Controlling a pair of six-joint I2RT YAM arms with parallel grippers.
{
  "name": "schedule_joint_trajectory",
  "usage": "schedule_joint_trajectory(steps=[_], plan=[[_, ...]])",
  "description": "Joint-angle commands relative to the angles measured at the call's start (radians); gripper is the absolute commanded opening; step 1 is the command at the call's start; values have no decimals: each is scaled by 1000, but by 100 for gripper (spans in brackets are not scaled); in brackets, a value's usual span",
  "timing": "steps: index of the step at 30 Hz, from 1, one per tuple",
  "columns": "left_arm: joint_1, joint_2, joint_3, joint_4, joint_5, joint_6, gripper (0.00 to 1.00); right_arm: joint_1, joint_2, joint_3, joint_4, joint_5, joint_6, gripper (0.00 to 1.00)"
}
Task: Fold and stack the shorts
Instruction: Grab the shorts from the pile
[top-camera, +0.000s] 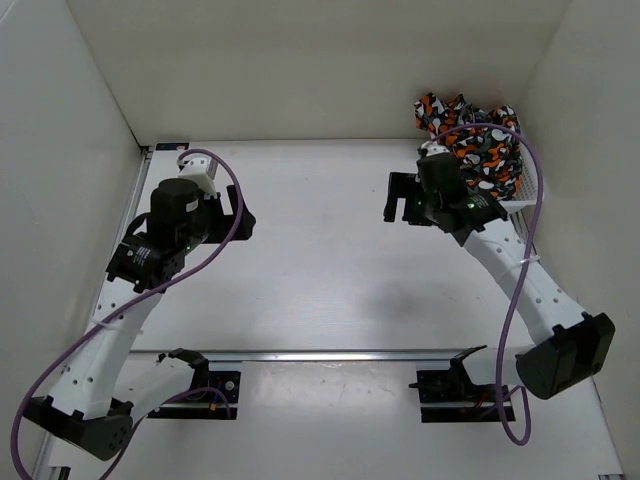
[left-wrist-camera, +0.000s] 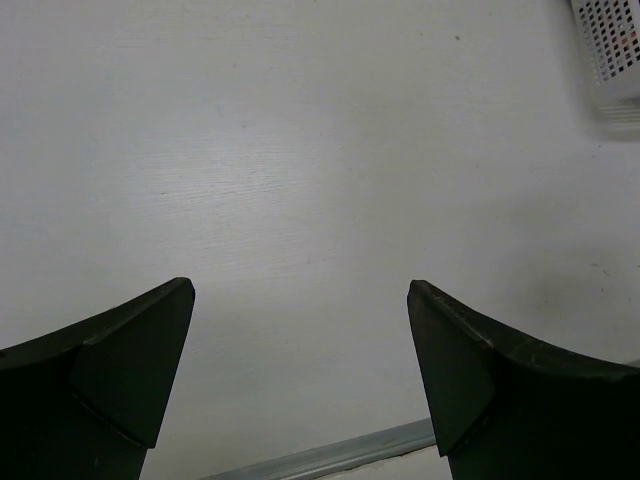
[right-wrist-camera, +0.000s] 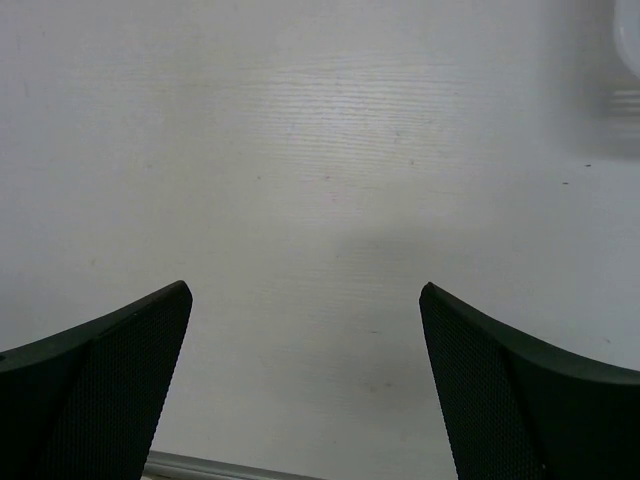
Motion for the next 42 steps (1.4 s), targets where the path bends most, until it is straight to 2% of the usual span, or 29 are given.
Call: schedule_joint_trajectory(steps=[1,11,14,18,21,23,26,29,36,42], plan=[[-3,-7,17,-8,-23,-5,100,-13,-50,-6,-10,40,-17,99],[-3,25,35,-8,-34,-5,100,-104,-113,35,-125,148,5,99],[-3,25,26,-8,-57,-5,100,-157,-136,46,-146,171,5,99],[-3,34,26,-18,-57,-5,100,-289,-116,87,-146,171,5,98],[-3,34,35,-18,-34,-15,100,-423,-38,161,-134,126,5,95],[-3,45,44,-18,-34,-28,100,-525,48,245,-125,42,41,94],[-3,68,44,-18,-34,-37,100,-617,180,358,-125,-7,75,94],[-3,89,54,-27,-55,-48,100,-653,342,448,-125,-21,75,96],[-3,141,74,-45,-75,-68,100,-696,749,788,-125,-19,60,99],[-3,184,93,-74,-109,-68,100,-716,947,939,-45,6,69,99]])
